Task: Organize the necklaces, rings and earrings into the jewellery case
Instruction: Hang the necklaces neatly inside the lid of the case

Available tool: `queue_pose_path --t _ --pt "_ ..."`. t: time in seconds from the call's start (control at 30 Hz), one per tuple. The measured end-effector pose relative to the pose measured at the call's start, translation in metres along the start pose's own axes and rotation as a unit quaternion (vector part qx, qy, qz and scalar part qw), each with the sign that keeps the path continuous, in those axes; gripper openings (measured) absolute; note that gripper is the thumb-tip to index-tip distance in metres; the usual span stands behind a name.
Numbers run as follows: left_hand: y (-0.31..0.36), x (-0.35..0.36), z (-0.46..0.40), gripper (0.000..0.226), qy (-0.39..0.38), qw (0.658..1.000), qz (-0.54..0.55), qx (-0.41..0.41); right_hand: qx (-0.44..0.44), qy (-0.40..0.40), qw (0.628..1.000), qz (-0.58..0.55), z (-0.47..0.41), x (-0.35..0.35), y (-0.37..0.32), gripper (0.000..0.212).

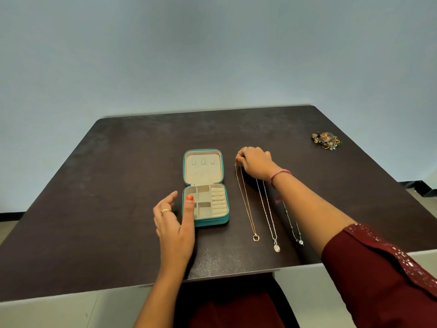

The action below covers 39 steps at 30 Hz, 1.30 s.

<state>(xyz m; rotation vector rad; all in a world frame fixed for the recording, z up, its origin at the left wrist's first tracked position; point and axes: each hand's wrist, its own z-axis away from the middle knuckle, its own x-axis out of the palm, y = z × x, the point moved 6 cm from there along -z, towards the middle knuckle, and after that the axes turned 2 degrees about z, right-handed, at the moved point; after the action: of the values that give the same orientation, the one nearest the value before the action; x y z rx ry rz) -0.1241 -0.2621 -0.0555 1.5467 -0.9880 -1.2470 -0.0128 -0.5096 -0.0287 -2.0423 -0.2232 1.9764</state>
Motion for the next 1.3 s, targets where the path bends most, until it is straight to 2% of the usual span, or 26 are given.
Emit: queue_pose_path --t 0.17,0.27,0.43,0.6,0.73,0.83,1.07,1.3 --pt "0.006 -0.007 -0.001 0.026 0.016 0.996 0.081 -0.032 -0.032 -0.006 0.993 -0.117 0.018 -0.018 -0.003 0.017" --pt "0.014 -0.012 -0.007 0.021 0.036 0.992 0.113 -0.051 -0.058 0.011 0.985 -0.16 0.031 -0.04 -0.012 0.015" --pt "0.048 -0.021 -0.02 0.021 0.051 0.988 0.142 0.017 -0.093 0.017 0.982 -0.163 0.059 -0.071 -0.026 0.012" --pt "0.099 0.0 -0.025 0.016 -0.067 0.972 0.218 0.056 -0.125 0.037 0.976 -0.173 0.087 -0.11 -0.042 0.012" --pt "0.133 0.027 -0.02 0.022 -0.207 0.947 0.232 0.077 -0.151 0.047 0.959 -0.235 0.109 -0.138 -0.059 0.013" --pt "0.151 0.038 -0.013 0.029 -0.27 0.932 0.232 0.069 -0.174 0.047 0.951 -0.253 0.124 -0.154 -0.07 0.012" --pt "0.183 0.037 -0.001 0.028 -0.337 0.881 0.331 0.029 -0.2 0.085 0.94 -0.261 0.142 -0.179 -0.086 0.012" --pt "0.2 0.019 0.004 0.027 -0.333 0.893 0.298 0.058 -0.197 0.116 0.926 -0.299 0.151 -0.186 -0.092 0.008"
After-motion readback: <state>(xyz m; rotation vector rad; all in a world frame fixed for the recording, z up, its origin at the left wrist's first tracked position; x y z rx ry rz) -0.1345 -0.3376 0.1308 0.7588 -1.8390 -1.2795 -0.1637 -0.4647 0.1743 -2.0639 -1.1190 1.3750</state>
